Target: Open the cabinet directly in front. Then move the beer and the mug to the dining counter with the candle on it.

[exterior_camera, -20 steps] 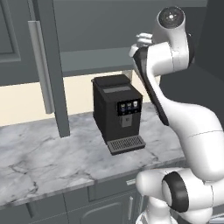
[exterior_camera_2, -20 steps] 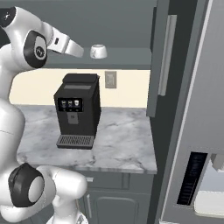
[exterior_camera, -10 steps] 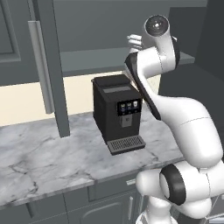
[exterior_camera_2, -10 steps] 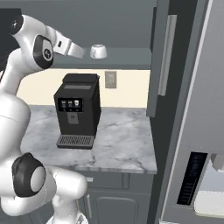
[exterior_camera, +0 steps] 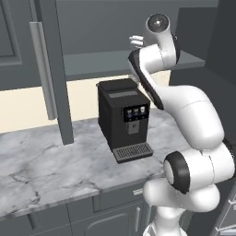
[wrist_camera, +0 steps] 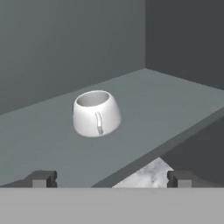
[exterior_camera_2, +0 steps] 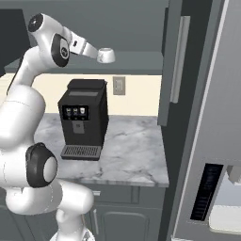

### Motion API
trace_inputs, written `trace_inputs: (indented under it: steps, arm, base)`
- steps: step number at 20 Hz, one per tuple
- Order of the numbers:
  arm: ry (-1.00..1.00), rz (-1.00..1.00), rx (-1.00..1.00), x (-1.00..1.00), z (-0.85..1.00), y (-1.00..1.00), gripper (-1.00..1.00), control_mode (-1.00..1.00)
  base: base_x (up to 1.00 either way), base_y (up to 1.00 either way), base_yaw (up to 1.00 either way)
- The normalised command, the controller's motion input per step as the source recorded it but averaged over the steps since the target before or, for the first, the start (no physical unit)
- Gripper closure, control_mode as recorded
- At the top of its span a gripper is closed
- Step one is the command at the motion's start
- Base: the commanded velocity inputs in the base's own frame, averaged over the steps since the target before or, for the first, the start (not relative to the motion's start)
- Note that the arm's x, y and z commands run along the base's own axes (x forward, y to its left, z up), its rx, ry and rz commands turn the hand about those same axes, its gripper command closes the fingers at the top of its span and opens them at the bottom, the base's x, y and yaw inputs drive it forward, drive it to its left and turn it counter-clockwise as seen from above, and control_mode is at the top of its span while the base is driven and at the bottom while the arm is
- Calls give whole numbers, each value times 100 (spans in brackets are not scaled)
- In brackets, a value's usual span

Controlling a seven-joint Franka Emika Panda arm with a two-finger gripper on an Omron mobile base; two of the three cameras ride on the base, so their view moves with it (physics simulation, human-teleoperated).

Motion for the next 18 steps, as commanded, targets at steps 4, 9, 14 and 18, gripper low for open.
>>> trace_inputs:
  steps: [4,9,14,18]
  arm:
    - [11,16,0,55,0,-13,-100,-100]
    - [-1,14,0,34,-19,-10,-100,-100]
    - [-2,12,0,33,-23,-11,-100,-100]
    - [0,8,0,22,-17,-17,-100,-100]
  base:
    - [0,0,0]
    - [0,0,0]
    - [0,0,0]
    - [0,0,0]
